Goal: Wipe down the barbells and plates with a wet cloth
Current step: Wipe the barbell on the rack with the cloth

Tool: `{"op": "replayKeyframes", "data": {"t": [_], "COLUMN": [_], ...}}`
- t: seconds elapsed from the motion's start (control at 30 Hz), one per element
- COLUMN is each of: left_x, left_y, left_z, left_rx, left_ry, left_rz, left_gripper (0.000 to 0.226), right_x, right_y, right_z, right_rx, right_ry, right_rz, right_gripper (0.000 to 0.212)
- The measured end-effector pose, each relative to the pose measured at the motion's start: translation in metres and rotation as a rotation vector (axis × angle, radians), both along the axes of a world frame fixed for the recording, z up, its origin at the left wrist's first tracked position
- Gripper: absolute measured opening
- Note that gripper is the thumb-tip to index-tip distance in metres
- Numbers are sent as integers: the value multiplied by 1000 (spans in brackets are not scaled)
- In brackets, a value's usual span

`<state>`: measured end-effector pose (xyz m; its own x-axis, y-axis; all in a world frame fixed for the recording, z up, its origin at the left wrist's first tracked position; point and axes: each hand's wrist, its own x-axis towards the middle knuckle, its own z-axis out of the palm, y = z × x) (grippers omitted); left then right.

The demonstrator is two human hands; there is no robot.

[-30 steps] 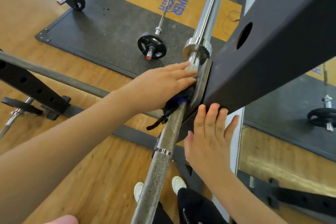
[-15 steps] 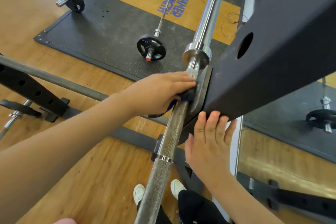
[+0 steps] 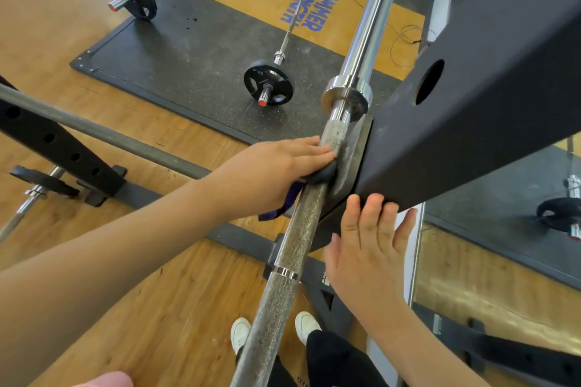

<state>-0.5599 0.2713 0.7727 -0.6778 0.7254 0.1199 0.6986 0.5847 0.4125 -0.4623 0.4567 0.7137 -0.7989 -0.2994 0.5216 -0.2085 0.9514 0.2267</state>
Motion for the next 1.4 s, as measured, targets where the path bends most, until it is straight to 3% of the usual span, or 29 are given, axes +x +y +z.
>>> {"op": "replayKeyframes", "data": {"t": [0.1, 0.23, 0.33, 0.43, 0.6, 0.7, 0.77, 0.87, 1.07, 1.17, 1.33, 1.4], "left_x": [-21, -55, -42, -5, 30, 17, 1, -8, 42, 47, -6, -23], "left_y": [12, 32, 24, 13, -6, 7, 21, 38, 6, -7, 20, 34], "left_z": [2, 12, 4, 2, 5, 12, 19, 23, -8, -14, 12, 13], "left_rx": [41, 25, 27, 118, 36, 99, 275, 444, 351, 292, 301, 236], "left_ry": [125, -39, -43, 19, -132, -49, -78, -50, -3, 84, -18, -60], "left_rz": [15, 80, 71, 43, 12, 112, 257, 233, 108, 16, 273, 239], "left_gripper": [51, 36, 28, 50, 68, 43, 24, 12, 42, 42, 34, 34], "right_x": [-1, 0, -1, -1, -1, -2, -2, -1, -3, -4, -4, -4], "right_y": [-1, 0, 2, 5, 7, 3, 2, 3, -1, -3, -3, -2], "right_z": [0, -1, -1, 0, 0, -2, -3, -3, -3, -5, -5, -4], "right_rx": [10, 34, 61, 70, 53, 33, 23, 20, -16, -26, -22, -15], "right_ry": [16, 9, 8, 13, 13, 26, 29, 20, 31, 33, 17, 14], "right_rz": [5, 0, -8, 7, 30, 32, 29, 35, 51, 39, 21, 32], "right_gripper": [62, 62, 62, 62, 62, 62, 62, 63, 68, 79, 63, 62]}}
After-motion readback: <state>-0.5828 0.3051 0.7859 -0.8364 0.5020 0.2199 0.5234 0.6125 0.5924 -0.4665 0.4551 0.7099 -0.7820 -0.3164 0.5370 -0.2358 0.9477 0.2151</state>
